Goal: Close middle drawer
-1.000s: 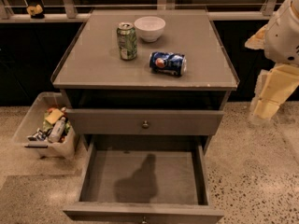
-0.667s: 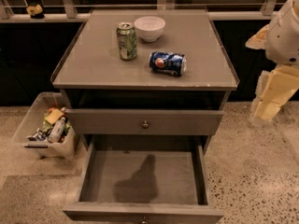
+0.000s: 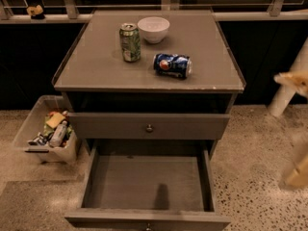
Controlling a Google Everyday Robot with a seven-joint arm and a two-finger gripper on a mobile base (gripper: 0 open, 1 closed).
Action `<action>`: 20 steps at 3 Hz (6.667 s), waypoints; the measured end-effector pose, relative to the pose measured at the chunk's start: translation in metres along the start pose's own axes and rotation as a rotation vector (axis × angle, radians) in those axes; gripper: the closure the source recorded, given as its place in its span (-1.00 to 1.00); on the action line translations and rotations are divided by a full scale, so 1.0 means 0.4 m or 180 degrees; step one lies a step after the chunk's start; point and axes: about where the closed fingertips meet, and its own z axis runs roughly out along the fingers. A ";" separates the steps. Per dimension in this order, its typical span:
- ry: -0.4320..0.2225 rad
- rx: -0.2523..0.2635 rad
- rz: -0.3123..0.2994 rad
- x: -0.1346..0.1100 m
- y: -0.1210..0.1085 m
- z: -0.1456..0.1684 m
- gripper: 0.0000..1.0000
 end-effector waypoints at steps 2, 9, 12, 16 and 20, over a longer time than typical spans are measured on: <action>0.0371 -0.0511 0.0522 0.317 0.286 0.302 -1.00; -0.0174 -0.2554 0.0589 0.640 0.855 0.928 -1.00; -0.0726 -0.2586 0.0072 0.580 0.921 0.984 -1.00; -0.1427 -0.2236 -0.0278 0.455 0.732 1.140 -1.00; -0.0864 -0.2003 0.0342 0.452 0.593 1.216 -1.00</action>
Offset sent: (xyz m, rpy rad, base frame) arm -0.1886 -0.1065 -0.4254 -0.0362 0.6924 -0.2454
